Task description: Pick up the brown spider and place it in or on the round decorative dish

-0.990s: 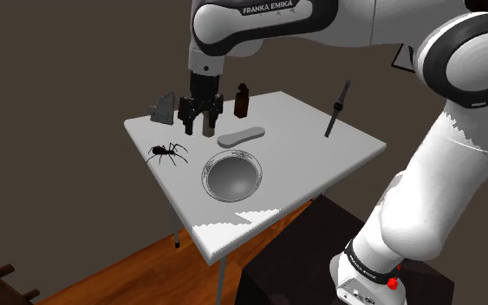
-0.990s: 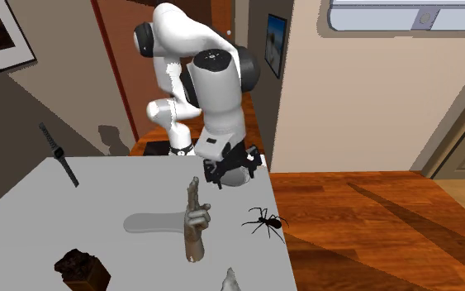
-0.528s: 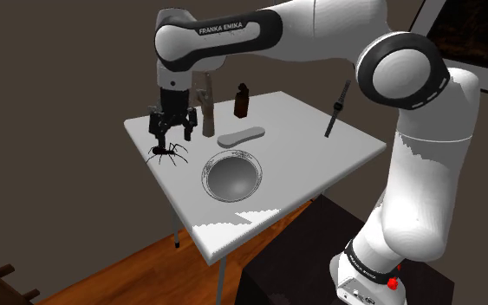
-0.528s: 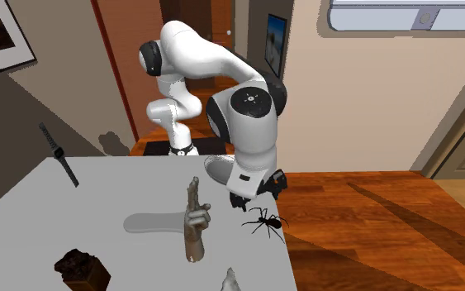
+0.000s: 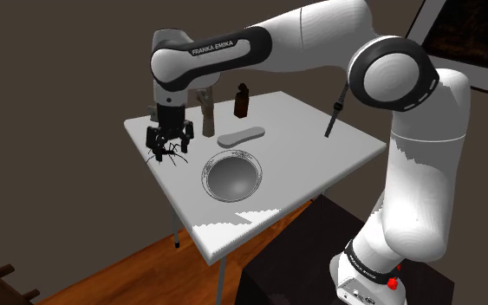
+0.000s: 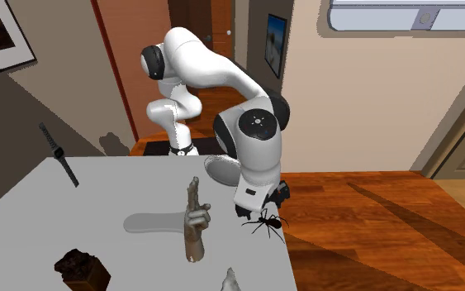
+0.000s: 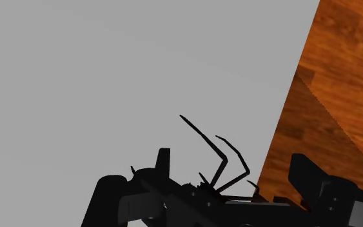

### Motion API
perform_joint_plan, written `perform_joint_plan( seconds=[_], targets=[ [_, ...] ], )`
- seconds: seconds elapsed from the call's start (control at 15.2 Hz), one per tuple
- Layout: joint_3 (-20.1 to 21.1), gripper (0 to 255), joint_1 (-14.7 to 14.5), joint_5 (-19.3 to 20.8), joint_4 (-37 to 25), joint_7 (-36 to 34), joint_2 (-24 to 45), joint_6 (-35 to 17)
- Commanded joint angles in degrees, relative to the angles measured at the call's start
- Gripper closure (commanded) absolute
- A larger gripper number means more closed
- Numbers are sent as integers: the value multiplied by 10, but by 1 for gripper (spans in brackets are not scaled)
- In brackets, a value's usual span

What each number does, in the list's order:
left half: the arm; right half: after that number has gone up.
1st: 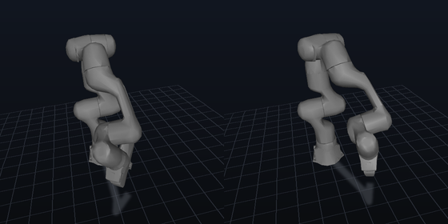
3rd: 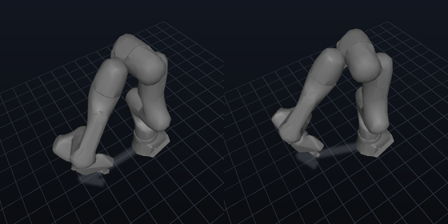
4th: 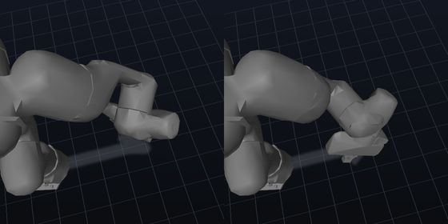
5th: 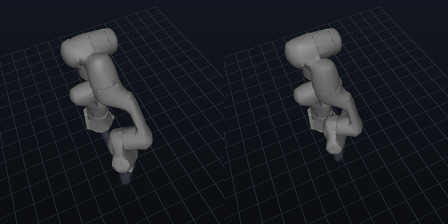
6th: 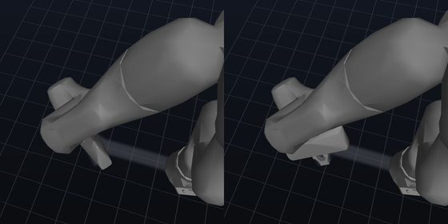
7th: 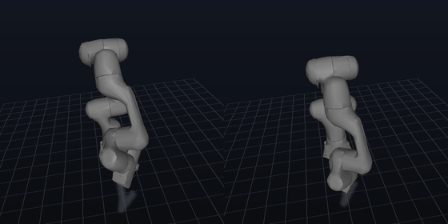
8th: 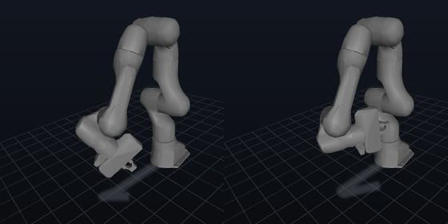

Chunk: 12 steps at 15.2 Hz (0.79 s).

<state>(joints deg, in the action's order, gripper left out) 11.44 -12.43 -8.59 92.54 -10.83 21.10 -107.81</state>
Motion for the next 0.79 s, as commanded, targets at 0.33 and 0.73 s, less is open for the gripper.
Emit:
perform_joint_plan(
  seconds=[0.33,0.73],
  targets=[
    [0,0,0,0,5,1,1,-7],
    [0,255,0,0,5,1,1,-7]
  ],
)
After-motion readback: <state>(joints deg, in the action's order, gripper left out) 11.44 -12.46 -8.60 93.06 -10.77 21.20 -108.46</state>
